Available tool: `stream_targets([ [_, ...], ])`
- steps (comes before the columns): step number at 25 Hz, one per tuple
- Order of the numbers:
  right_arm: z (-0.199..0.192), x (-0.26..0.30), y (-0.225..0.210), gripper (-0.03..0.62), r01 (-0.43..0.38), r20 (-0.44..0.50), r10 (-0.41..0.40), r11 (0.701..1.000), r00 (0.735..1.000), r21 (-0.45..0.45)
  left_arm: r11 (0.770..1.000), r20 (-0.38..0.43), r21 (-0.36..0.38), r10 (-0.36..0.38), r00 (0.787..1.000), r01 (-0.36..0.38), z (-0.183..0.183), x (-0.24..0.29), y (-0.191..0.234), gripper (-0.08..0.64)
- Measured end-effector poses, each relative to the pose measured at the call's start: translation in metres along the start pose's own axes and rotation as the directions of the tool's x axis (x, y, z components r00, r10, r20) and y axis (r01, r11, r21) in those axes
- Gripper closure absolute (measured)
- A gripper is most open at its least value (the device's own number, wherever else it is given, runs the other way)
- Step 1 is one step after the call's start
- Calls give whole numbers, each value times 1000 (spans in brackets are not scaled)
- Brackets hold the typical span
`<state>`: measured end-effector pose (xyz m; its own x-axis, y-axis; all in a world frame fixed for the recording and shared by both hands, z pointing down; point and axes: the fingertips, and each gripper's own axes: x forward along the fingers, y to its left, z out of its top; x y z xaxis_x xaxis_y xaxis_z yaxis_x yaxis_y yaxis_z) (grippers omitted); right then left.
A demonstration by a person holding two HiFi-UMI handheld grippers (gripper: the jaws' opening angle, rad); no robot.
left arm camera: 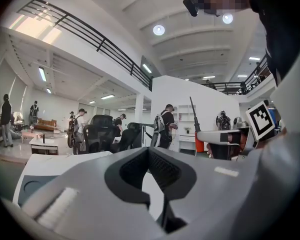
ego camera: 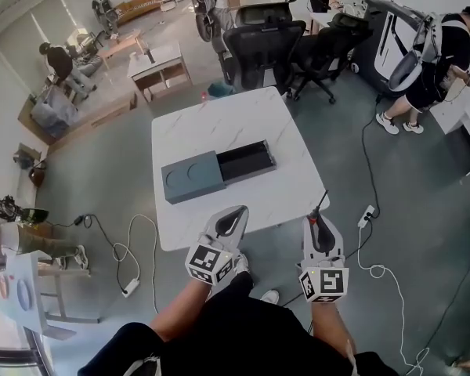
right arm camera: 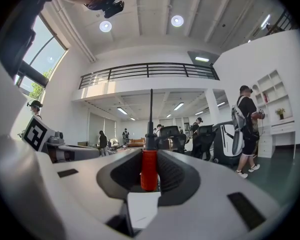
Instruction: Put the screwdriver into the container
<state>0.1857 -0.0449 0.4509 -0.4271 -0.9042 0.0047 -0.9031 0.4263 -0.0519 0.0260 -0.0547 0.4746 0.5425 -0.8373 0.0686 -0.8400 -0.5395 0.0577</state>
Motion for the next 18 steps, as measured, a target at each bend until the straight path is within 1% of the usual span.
stream_targets([
  [7,5,54,2,497,-11,-4,10,1000,1000,-28,1000,-3,-19,6,1000,-6,2,26,46,552],
  [13,-2,96,6,497,-15,-34,13,999,999,-44,1000,-23,11,8,1000,-8,0,44,80,552],
  [18,-8,124,16,497,-21,-50,18,998,999,-55,1000,-24,0,5,1000,-5,-2,53,108,552],
])
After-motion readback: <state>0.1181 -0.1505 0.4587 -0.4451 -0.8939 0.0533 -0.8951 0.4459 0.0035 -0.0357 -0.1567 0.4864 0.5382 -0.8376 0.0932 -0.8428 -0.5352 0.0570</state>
